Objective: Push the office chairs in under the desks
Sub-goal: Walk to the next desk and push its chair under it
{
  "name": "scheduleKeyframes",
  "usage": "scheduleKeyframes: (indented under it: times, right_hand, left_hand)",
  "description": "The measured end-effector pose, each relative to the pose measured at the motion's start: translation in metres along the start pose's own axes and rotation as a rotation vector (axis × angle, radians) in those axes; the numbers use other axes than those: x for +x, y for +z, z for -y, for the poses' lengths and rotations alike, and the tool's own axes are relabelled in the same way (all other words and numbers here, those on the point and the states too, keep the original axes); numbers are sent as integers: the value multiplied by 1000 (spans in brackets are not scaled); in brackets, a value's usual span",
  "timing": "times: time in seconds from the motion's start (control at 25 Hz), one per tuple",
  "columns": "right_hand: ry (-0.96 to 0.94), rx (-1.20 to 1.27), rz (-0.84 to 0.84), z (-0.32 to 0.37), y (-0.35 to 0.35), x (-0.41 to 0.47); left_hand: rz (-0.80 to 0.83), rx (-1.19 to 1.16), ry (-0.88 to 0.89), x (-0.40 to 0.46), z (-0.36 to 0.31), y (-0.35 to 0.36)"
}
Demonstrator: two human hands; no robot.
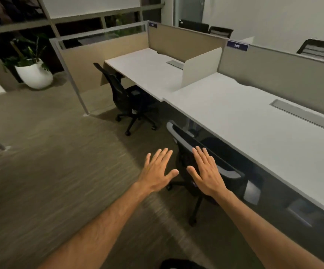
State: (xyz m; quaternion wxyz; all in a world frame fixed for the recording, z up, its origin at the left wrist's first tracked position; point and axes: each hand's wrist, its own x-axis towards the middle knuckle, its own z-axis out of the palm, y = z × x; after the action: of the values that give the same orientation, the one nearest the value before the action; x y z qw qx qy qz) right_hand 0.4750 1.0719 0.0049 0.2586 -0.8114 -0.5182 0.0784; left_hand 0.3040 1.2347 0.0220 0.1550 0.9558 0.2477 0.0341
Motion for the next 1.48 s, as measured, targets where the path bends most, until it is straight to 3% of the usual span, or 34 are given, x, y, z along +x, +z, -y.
scheduleKeyframes:
  times: [0.24,0.56,0.88,1.08,1.48]
  right_hand:
    - [134,-35,-70,-34,-22,35]
    - [473,-59,-86,-77,-20,28]
    - [678,-166,-51,-62,4,44]
    - [612,-337,59,-49,17,44]
    - [645,-391,24,-38,29,63]
  left_hand:
    - [20,-7,148,84,-6,-9]
    - [206,17,419,181,-17,15]
    - [363,123,615,254,34,22]
    - [381,156,766,276,57,22]
    - [415,188,842,288,69,2]
